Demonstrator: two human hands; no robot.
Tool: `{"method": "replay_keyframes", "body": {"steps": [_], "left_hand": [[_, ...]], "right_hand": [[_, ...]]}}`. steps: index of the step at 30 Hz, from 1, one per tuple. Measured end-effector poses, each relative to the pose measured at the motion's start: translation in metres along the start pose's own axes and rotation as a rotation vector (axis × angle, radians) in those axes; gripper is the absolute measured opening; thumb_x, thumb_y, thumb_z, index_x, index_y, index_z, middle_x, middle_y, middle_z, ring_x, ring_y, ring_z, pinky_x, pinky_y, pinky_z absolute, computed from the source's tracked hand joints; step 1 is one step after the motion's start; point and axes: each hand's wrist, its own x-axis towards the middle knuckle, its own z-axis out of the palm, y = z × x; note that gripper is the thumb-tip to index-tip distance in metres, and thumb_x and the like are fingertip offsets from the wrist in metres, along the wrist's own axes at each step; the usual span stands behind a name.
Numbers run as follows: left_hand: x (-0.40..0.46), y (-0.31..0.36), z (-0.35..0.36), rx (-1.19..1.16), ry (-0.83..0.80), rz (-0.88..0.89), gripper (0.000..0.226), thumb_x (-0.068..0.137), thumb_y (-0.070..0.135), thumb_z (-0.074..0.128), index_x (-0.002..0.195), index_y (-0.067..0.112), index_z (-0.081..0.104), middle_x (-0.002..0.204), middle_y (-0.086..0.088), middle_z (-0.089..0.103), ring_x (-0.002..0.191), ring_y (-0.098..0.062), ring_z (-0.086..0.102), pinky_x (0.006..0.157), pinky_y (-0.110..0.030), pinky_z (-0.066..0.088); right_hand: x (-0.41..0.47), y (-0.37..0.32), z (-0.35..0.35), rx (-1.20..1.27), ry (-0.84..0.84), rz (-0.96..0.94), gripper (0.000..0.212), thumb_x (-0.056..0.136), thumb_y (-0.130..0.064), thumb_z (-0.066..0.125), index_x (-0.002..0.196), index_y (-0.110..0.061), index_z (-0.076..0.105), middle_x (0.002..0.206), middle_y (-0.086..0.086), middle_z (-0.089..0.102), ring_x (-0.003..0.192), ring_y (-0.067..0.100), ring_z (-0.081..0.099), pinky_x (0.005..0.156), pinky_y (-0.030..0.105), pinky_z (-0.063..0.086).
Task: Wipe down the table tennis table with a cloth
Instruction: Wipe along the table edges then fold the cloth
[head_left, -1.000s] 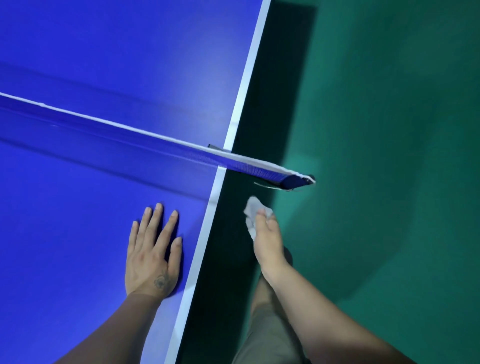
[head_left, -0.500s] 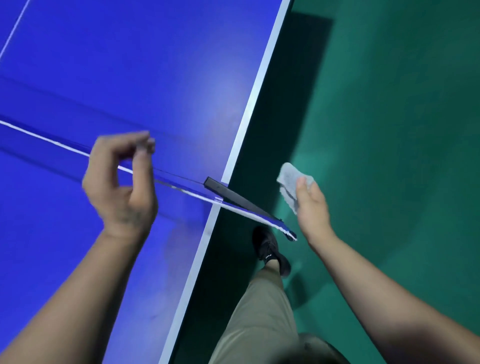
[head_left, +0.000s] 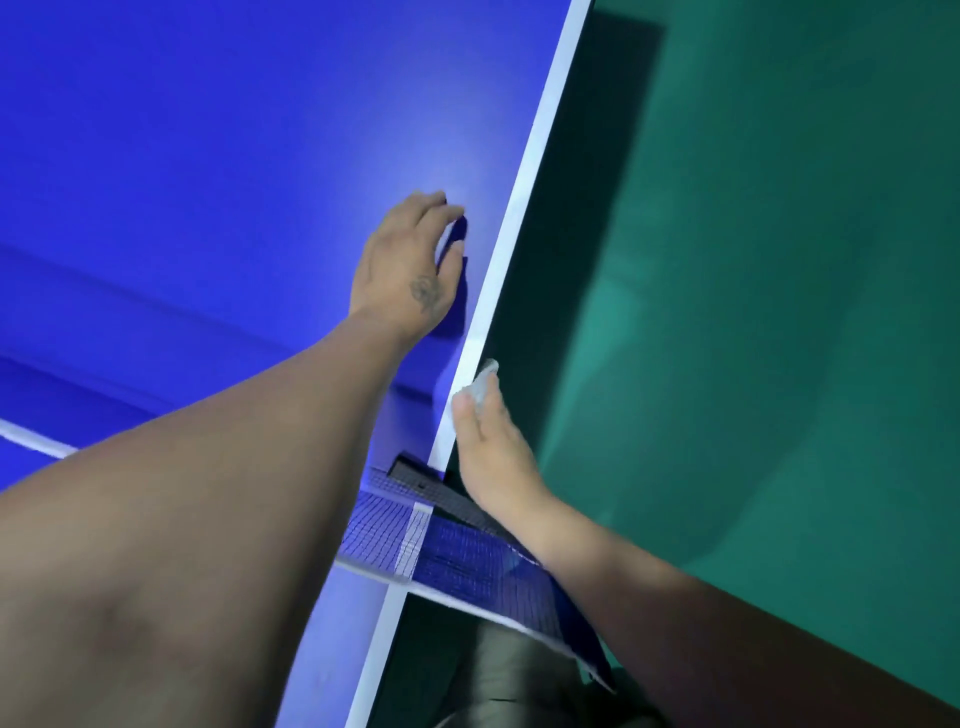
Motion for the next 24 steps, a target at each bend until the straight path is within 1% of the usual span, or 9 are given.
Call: {"method": "replay_keyframes", "body": {"steps": [2,4,10,16,18,20,21,22,24], "left_hand": [[-0.001,-0.009,0.015,0.037,0.063,0.003,0.042,0.111,0.025,0.049,0.150,0.014,0.059,0.164,-0.005,0.048,0.158,-0.030,0.036,0.131,-0.045,0.026],[-0.004,-0.012,0.022,0.112,0.109,0.024,0.045,0.114,0.025,0.041,0.155,0.013,0.053,0.169,-0.007,0.042,0.161,-0.031,0.030,0.134,-0.046,0.017],[-0.006,-0.011,0.026,0.180,0.123,0.000,0.050,0.115,0.030,0.034,0.163,0.021,0.045,0.174,-0.003,0.033,0.164,-0.026,0.022,0.135,-0.047,0.013],[-0.003,-0.014,0.026,0.131,0.149,-0.024,0.047,0.117,0.032,0.035,0.160,0.021,0.050,0.173,-0.002,0.036,0.164,-0.024,0.024,0.134,-0.048,0.016],[-0.003,-0.015,0.027,0.129,0.156,-0.029,0.047,0.117,0.032,0.034,0.160,0.021,0.049,0.174,-0.002,0.035,0.164,-0.024,0.023,0.135,-0.047,0.016],[-0.003,-0.015,0.027,0.132,0.165,-0.024,0.047,0.117,0.032,0.035,0.160,0.021,0.049,0.174,-0.002,0.034,0.164,-0.023,0.022,0.135,-0.047,0.016],[-0.003,-0.015,0.028,0.134,0.172,-0.021,0.047,0.117,0.032,0.035,0.160,0.021,0.050,0.174,-0.002,0.034,0.164,-0.023,0.023,0.135,-0.047,0.016],[-0.003,-0.016,0.028,0.136,0.177,-0.018,0.047,0.117,0.032,0.035,0.160,0.021,0.050,0.174,-0.002,0.035,0.164,-0.023,0.023,0.134,-0.047,0.017],[-0.003,-0.016,0.029,0.137,0.181,-0.017,0.047,0.117,0.033,0.035,0.160,0.020,0.050,0.173,-0.002,0.035,0.164,-0.023,0.023,0.134,-0.048,0.018]], "right_hand": [[0.000,-0.001,0.001,0.007,-0.029,-0.006,0.070,0.115,-0.047,0.024,0.170,-0.021,-0.010,0.179,-0.009,-0.003,0.163,0.008,0.006,0.113,0.013,0.009],[-0.001,0.001,0.001,0.025,-0.029,-0.003,0.070,0.114,-0.052,0.022,0.169,-0.026,-0.012,0.177,-0.016,-0.008,0.161,0.001,0.001,0.117,0.014,0.007],[0.005,0.002,0.011,0.006,0.049,0.020,0.068,0.115,-0.045,0.027,0.167,-0.038,-0.015,0.176,-0.021,-0.004,0.160,0.001,0.011,0.117,0.015,0.018],[0.043,-0.028,0.005,0.063,0.206,0.014,0.064,0.116,-0.032,0.027,0.171,-0.020,-0.004,0.177,-0.014,0.003,0.161,0.003,0.011,0.100,-0.011,0.003],[0.074,-0.046,-0.015,0.082,0.251,0.023,0.062,0.116,-0.032,0.027,0.171,-0.017,0.001,0.178,-0.007,0.012,0.160,0.009,0.019,0.106,-0.006,0.008],[0.111,-0.068,-0.042,0.120,0.289,0.043,0.059,0.116,-0.036,0.027,0.170,-0.019,0.009,0.170,0.000,0.032,0.152,0.022,0.037,0.116,0.020,0.027],[0.127,-0.080,-0.056,0.137,0.291,0.052,0.058,0.116,-0.038,0.026,0.169,-0.022,0.012,0.163,-0.003,0.040,0.143,0.023,0.044,0.112,0.028,0.033],[0.139,-0.090,-0.066,0.154,0.287,0.055,0.057,0.116,-0.040,0.025,0.169,-0.024,0.012,0.156,-0.006,0.043,0.137,0.023,0.046,0.106,0.030,0.033],[0.149,-0.099,-0.076,0.195,0.273,0.054,0.058,0.116,-0.042,0.024,0.170,-0.027,0.008,0.165,-0.006,0.038,0.145,0.022,0.043,0.104,0.029,0.028]]}}
